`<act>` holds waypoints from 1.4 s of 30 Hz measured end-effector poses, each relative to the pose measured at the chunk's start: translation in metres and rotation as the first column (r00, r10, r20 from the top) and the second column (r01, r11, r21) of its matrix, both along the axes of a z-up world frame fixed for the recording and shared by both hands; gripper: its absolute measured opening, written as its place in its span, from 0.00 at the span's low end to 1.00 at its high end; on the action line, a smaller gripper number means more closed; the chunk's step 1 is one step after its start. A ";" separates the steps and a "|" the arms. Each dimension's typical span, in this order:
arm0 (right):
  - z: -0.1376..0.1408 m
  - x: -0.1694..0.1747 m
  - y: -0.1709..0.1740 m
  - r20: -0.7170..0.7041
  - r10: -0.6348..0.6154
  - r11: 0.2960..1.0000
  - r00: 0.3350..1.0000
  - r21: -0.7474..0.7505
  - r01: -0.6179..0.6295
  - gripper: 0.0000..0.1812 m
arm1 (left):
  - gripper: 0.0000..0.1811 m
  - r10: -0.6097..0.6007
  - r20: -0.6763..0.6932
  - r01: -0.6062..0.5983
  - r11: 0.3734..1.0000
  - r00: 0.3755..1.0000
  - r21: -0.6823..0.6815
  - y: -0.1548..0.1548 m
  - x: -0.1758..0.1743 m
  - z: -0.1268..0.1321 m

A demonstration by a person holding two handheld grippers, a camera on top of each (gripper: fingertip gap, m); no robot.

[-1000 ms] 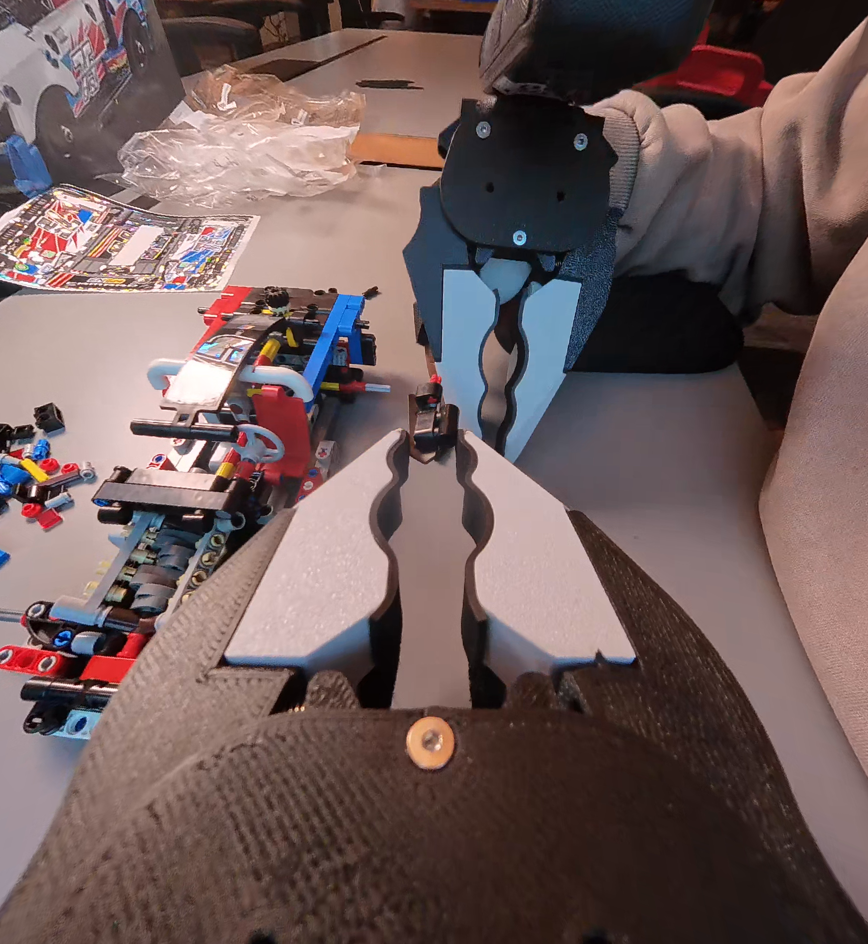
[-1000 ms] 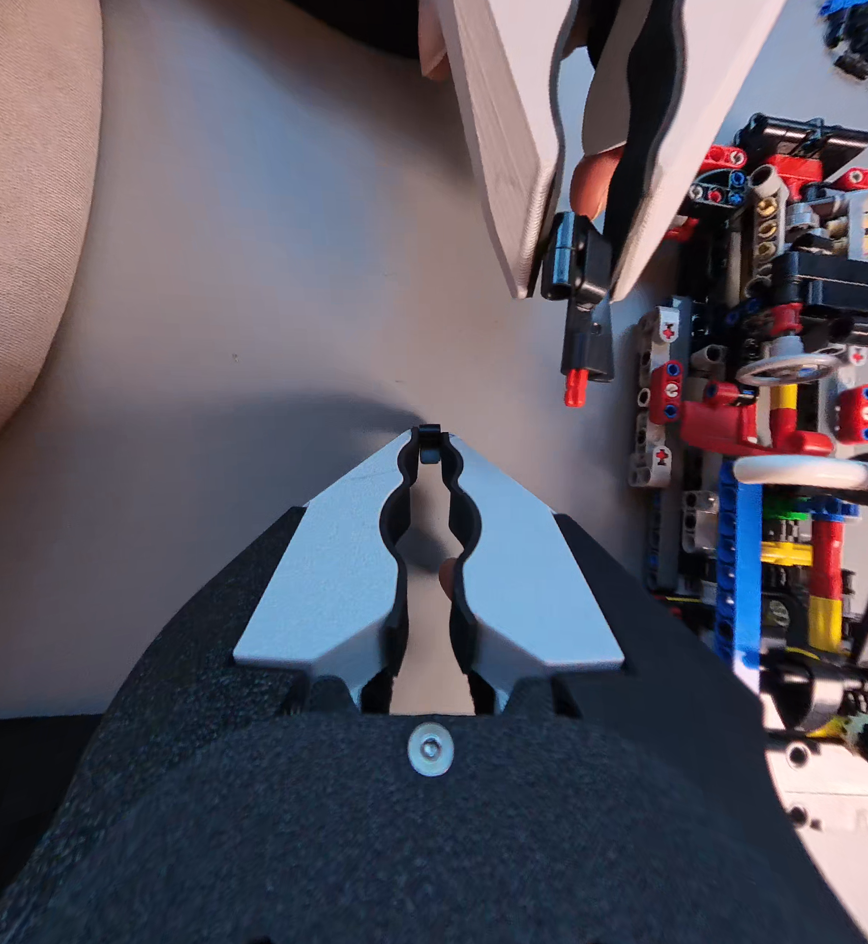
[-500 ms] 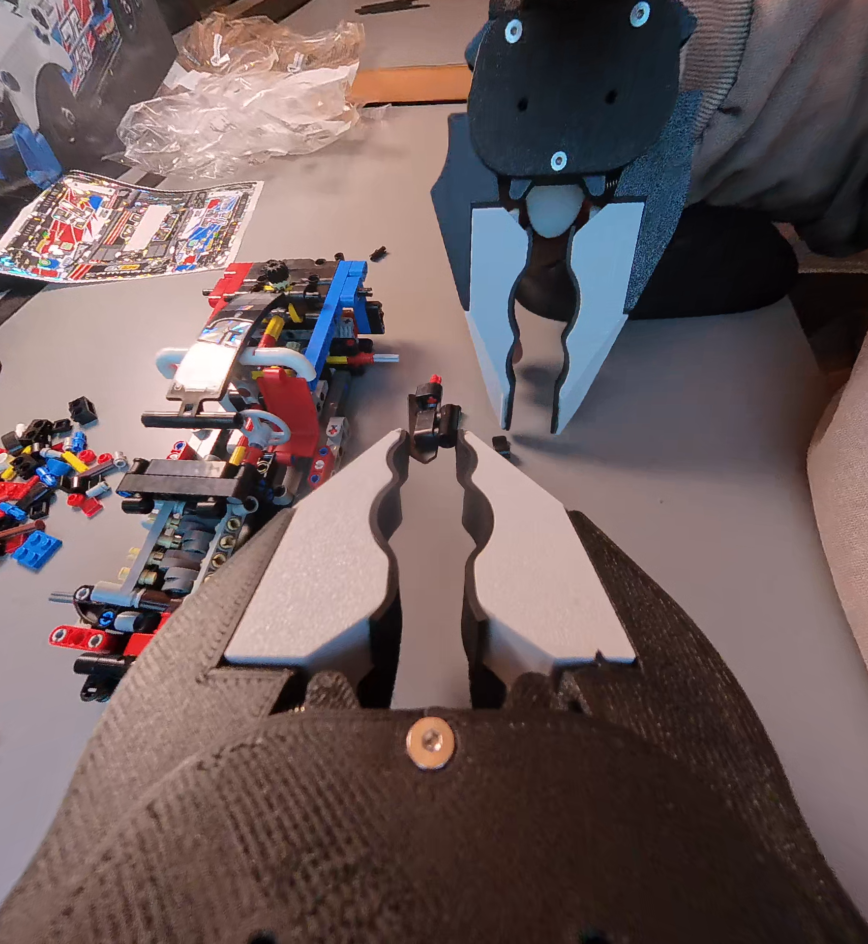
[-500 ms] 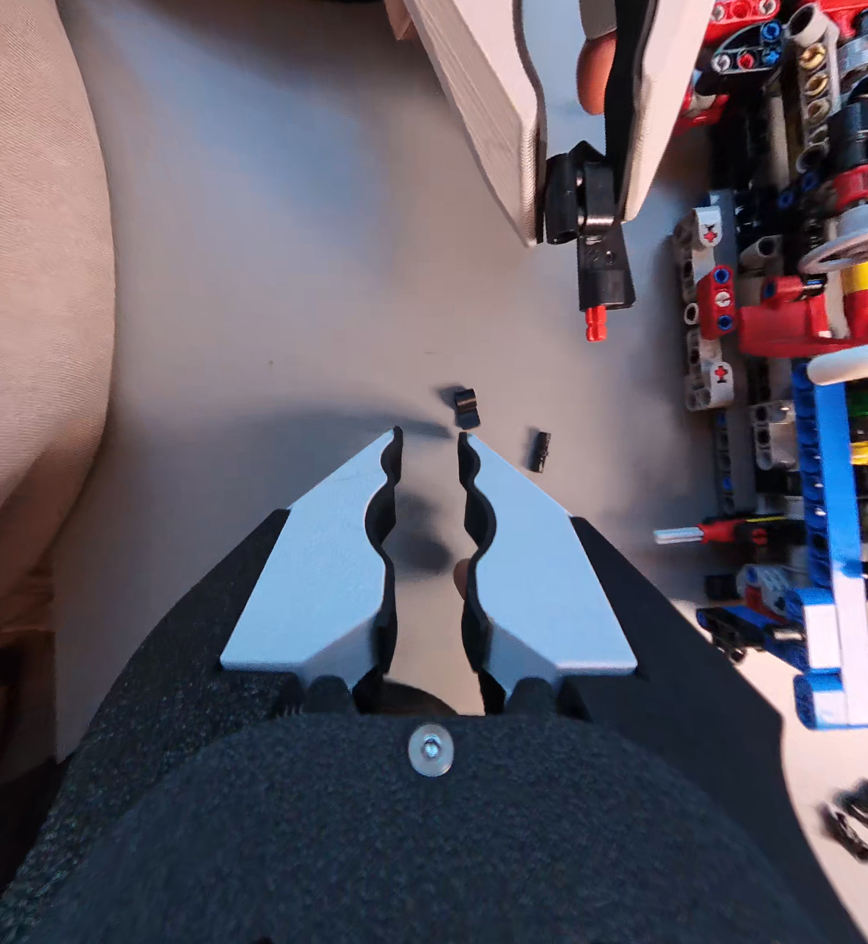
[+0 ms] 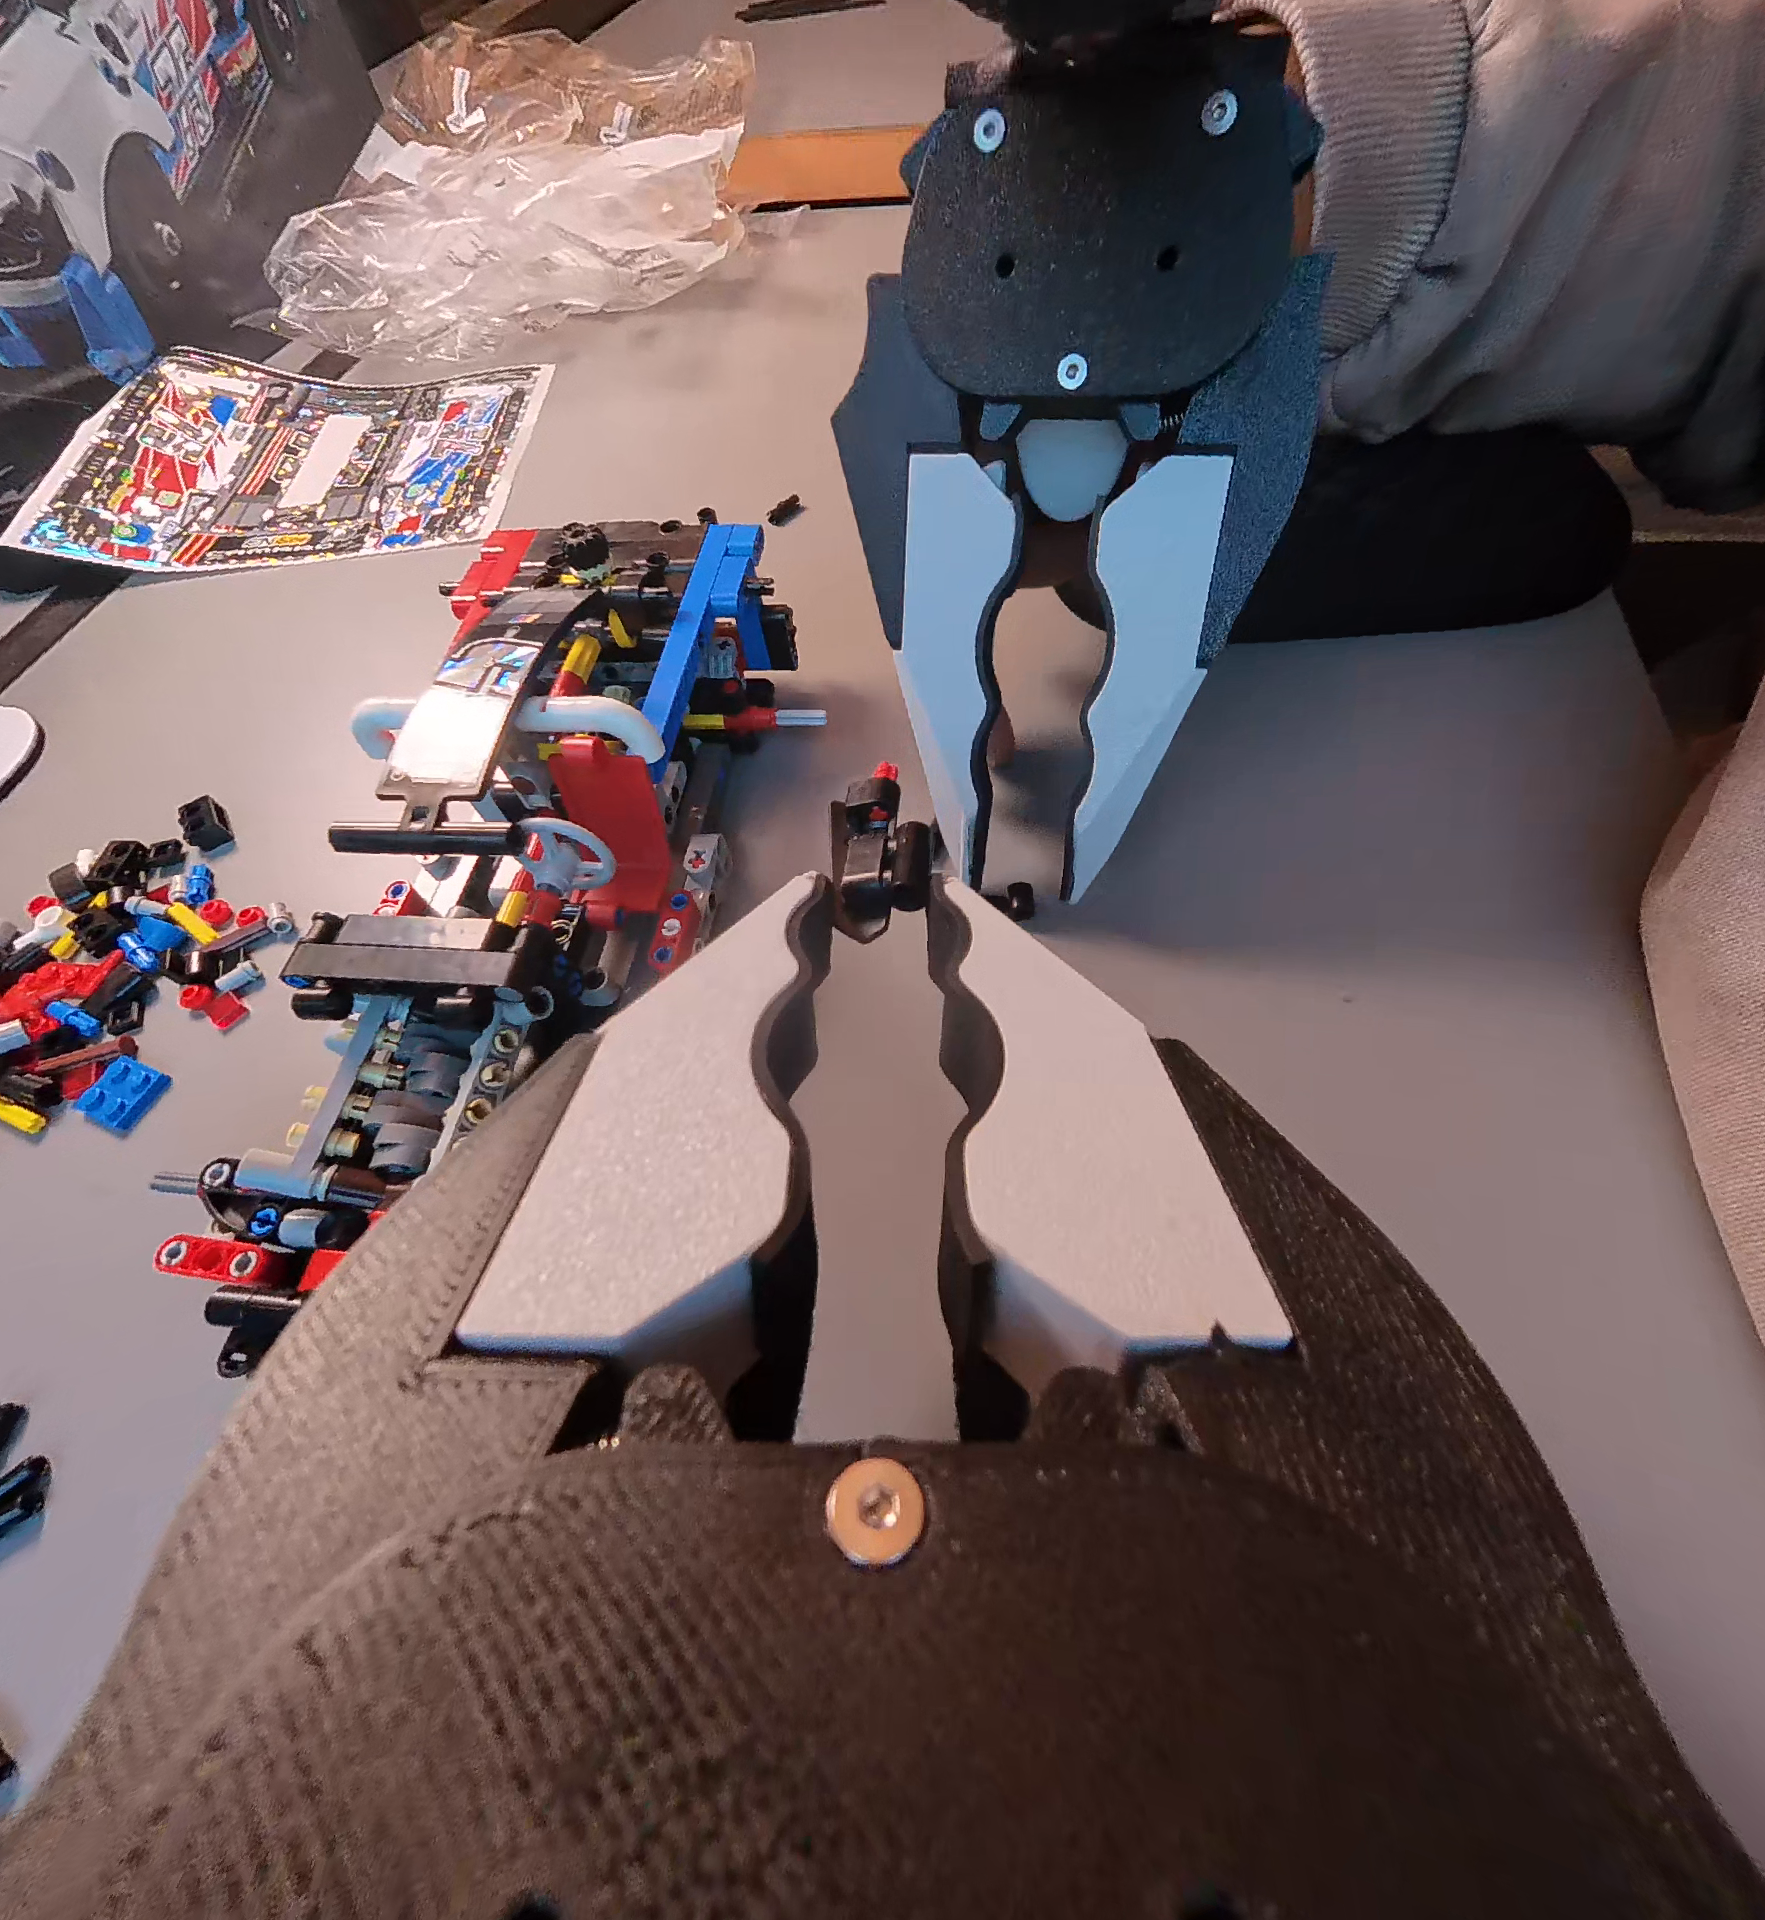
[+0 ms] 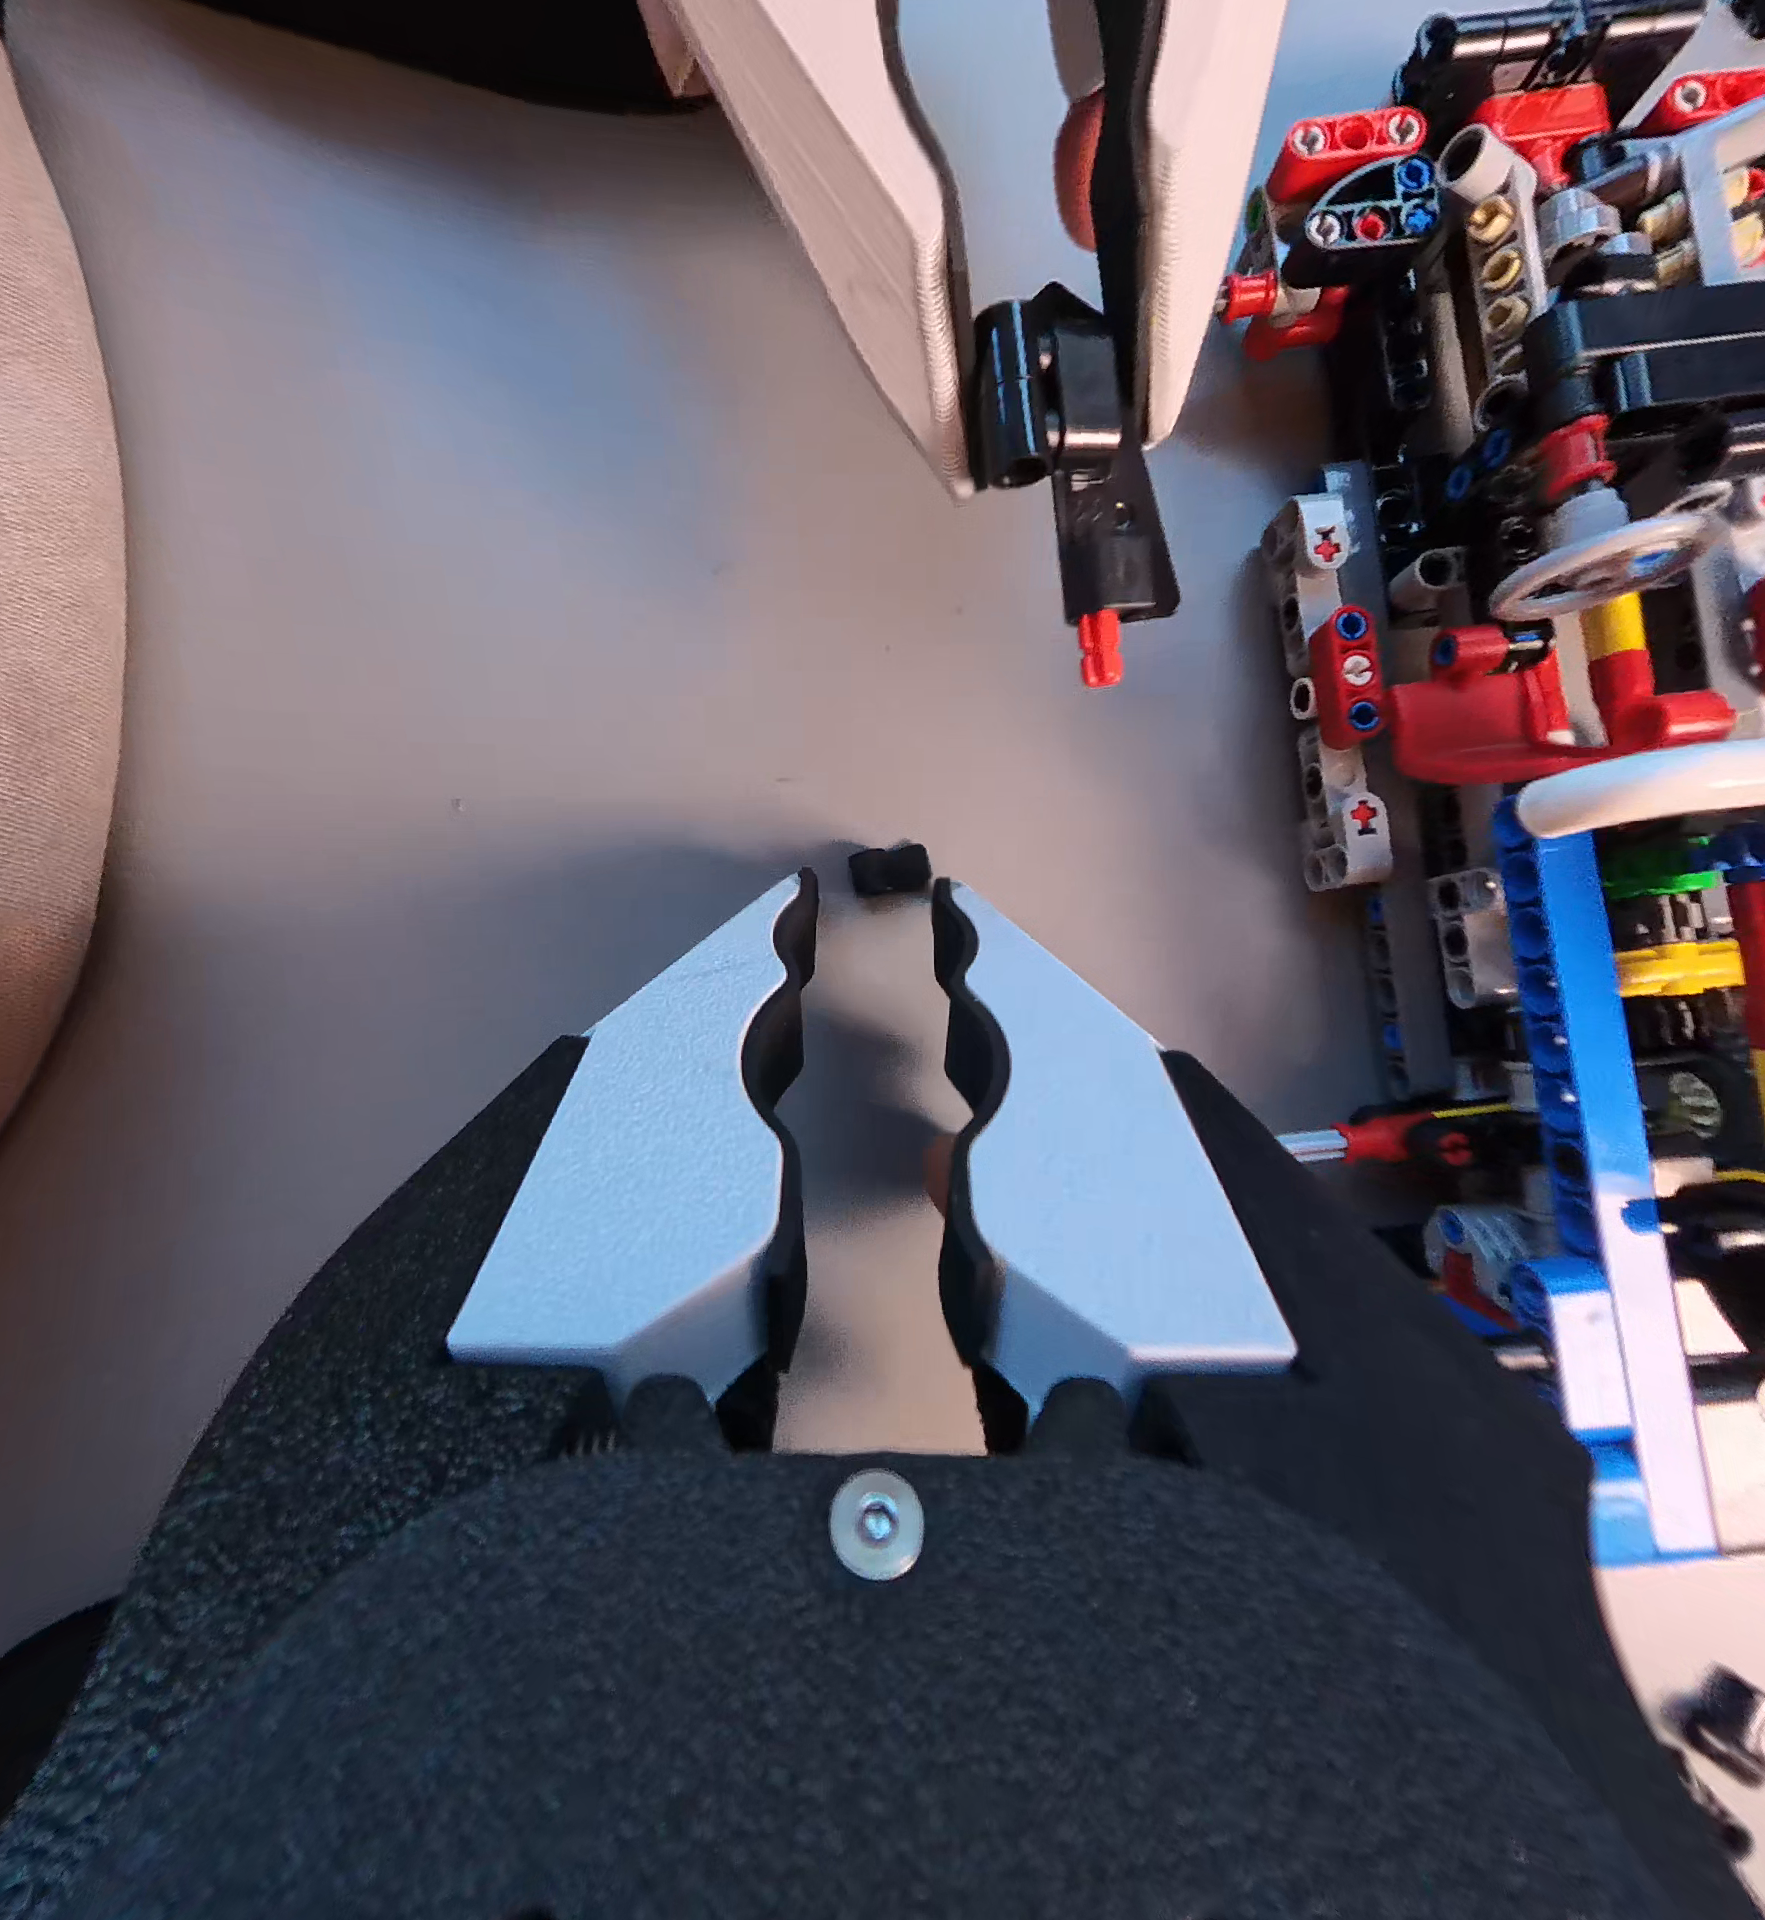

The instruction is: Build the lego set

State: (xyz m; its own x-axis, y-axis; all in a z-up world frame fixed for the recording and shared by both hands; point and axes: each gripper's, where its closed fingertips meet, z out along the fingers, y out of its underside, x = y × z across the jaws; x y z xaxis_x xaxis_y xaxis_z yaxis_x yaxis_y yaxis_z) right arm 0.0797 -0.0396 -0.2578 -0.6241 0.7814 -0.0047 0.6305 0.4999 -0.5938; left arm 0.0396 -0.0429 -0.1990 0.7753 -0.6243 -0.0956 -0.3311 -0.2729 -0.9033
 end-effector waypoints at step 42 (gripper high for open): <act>0.038 -0.015 0.018 -0.305 -0.083 0.986 0.949 -0.162 0.035 0.03 | 0.09 -0.056 -0.125 0.058 0.998 0.991 0.006 0.003 0.013 -0.023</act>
State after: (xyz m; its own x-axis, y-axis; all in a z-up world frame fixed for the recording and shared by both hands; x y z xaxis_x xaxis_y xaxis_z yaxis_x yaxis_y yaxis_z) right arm 0.0651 -0.0221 -0.2198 -0.5664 0.8220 0.0596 0.4285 0.3556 -0.8306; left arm 0.0524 -0.0398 -0.2219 0.7202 -0.6657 -0.1955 -0.4559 -0.2417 -0.8566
